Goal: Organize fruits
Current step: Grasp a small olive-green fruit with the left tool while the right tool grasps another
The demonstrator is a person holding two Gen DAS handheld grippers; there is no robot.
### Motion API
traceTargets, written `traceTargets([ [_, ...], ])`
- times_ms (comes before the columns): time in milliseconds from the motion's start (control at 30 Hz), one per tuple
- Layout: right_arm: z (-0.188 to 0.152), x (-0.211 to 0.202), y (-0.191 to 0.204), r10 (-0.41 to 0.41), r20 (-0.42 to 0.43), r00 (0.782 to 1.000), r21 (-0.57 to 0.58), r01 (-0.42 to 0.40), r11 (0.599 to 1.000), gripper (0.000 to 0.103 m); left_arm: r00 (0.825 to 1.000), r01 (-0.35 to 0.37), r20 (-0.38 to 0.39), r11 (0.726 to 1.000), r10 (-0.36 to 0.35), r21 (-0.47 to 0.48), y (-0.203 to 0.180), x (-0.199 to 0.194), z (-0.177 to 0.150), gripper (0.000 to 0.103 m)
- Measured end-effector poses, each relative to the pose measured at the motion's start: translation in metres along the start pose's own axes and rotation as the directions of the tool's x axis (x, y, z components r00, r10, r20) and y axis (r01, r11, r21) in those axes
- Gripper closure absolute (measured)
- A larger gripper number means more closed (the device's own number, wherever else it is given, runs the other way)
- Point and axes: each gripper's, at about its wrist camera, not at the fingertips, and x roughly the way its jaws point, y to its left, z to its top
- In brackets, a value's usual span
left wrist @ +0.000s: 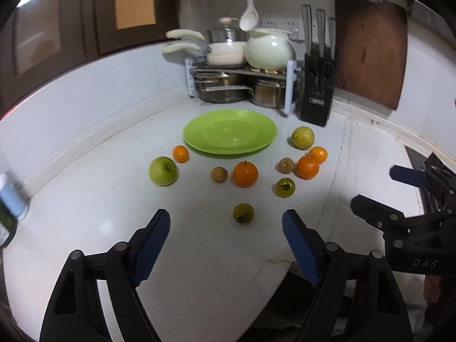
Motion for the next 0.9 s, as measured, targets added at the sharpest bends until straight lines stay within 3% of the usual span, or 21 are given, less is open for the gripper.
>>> traceTargets([
  [433, 0.016, 0.066, 0.021, 0.029, -0.123, 0.992, -0.04, -0.034, 0.999, 0.037, 0.977, 0.185, -0.121, 0.979, -0.174, 0.089, 0.01, 0.063, 0.005, 0.051],
  [900, 0.023, 0.118, 0.01, 0.176, -0.207, 0.962, -0.092, -0.198, 0.976, 0.051, 0.969, 0.148, -0.198, 0.989, -0.147, -0.007, -0.004, 0.101, -0.001, 0.062],
])
